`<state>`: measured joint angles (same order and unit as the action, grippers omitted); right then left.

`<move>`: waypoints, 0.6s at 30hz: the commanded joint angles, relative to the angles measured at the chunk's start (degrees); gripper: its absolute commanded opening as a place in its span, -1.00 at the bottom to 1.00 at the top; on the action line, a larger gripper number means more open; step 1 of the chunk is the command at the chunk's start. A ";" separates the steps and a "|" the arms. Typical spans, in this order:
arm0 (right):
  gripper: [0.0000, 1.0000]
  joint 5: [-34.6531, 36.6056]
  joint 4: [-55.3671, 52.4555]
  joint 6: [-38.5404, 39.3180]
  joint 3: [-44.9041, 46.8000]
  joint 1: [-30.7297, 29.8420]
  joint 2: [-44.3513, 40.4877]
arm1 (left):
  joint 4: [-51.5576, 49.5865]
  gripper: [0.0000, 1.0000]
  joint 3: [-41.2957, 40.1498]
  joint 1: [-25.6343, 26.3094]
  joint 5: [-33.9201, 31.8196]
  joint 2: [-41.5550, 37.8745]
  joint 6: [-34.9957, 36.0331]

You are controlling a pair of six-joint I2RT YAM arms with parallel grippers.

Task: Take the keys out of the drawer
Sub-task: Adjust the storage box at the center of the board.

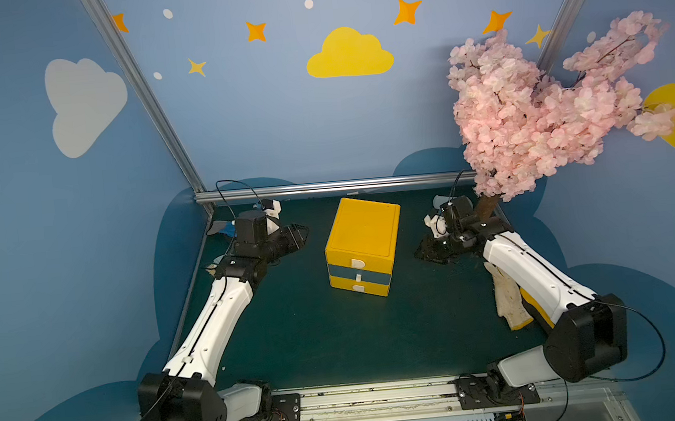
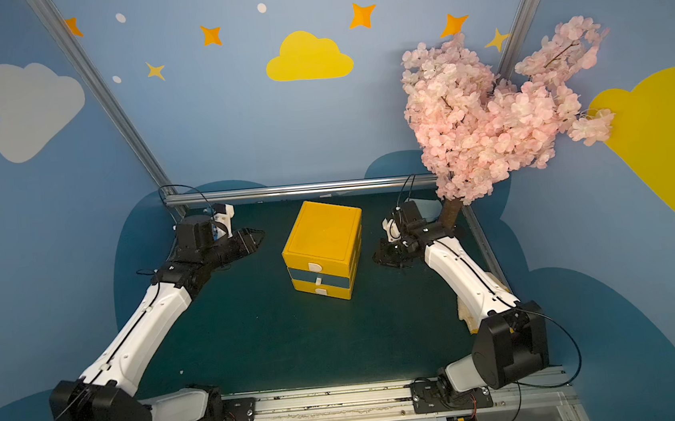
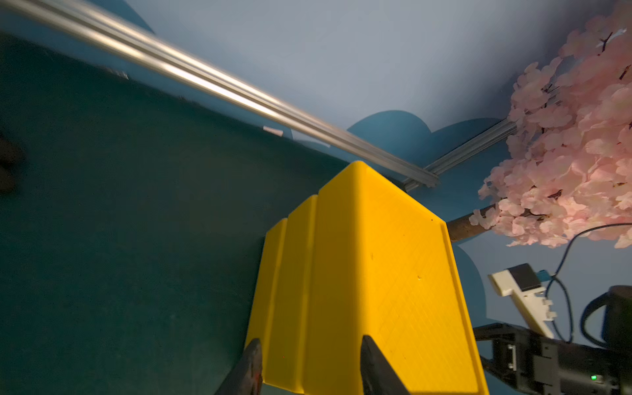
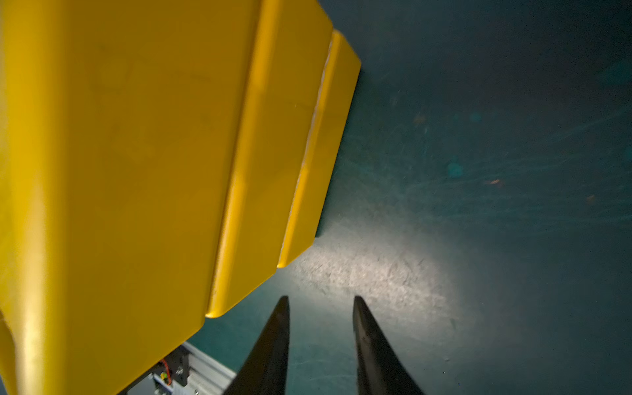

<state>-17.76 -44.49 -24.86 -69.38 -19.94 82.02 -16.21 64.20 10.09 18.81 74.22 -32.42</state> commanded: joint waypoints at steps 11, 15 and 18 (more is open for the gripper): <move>-0.40 -3.64 5.72 -9.18 1.80 -5.16 2.84 | -7.82 -0.08 6.53 1.60 12.81 11.09 -15.46; -0.40 -3.90 7.41 -10.19 0.54 -5.89 5.35 | -6.85 -0.04 5.46 1.68 13.51 12.31 -21.54; -0.39 -4.47 8.11 -10.56 -0.91 -5.89 6.98 | -4.30 -0.04 3.54 2.12 14.35 12.66 -25.49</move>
<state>-21.19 -38.30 -34.37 -67.70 -25.45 87.90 -22.55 68.69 11.73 31.05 86.63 -52.51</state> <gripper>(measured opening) 0.304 0.480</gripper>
